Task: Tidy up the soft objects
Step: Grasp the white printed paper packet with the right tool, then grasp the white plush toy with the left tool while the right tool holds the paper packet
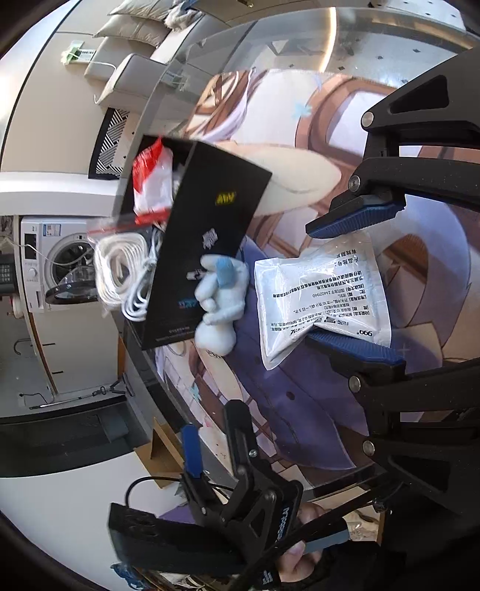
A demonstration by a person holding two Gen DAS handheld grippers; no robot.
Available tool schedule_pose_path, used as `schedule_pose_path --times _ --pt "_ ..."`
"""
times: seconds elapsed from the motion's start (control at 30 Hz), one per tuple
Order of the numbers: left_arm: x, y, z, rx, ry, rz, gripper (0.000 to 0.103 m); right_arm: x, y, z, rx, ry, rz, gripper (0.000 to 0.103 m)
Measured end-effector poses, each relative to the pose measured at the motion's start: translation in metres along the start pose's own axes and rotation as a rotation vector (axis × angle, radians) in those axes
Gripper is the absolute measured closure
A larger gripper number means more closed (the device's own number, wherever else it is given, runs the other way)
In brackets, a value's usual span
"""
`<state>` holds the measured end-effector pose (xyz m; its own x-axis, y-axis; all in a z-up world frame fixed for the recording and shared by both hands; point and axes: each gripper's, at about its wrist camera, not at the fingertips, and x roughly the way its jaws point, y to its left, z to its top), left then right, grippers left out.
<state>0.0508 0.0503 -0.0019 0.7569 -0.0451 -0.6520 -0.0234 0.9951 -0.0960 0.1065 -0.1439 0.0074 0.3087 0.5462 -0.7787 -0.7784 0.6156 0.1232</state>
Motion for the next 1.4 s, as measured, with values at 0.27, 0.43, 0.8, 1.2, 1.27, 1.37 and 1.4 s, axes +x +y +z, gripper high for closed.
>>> schedule_pose_path --times 0.27,0.43,0.8,1.2,1.27,1.37,1.4 --pt "0.017 -0.011 0.01 -0.009 0.035 -0.018 0.0 -0.021 -0.016 0.001 0.034 -0.053 -0.033 0.05" --pt "0.038 -0.018 0.019 -0.041 0.075 -0.036 0.0 -0.027 -0.022 0.002 0.051 -0.073 -0.047 0.05" --pt "0.064 -0.021 0.029 -0.093 0.14 -0.064 0.002 -0.025 -0.033 0.001 0.08 -0.08 -0.056 0.05" --pt "0.065 -0.031 0.034 -0.053 0.133 -0.104 0.044 -0.023 -0.038 -0.001 0.092 -0.076 -0.062 0.05" --pt "0.062 -0.032 0.033 -0.043 0.127 -0.113 0.05 -0.023 -0.038 -0.001 0.09 -0.077 -0.062 0.05" --pt "0.057 -0.031 0.031 -0.041 0.124 -0.122 0.052 -0.024 -0.038 -0.001 0.089 -0.081 -0.065 0.05" --pt "0.055 -0.029 0.03 -0.04 0.122 -0.123 0.052 -0.025 -0.038 -0.001 0.089 -0.082 -0.065 0.05"
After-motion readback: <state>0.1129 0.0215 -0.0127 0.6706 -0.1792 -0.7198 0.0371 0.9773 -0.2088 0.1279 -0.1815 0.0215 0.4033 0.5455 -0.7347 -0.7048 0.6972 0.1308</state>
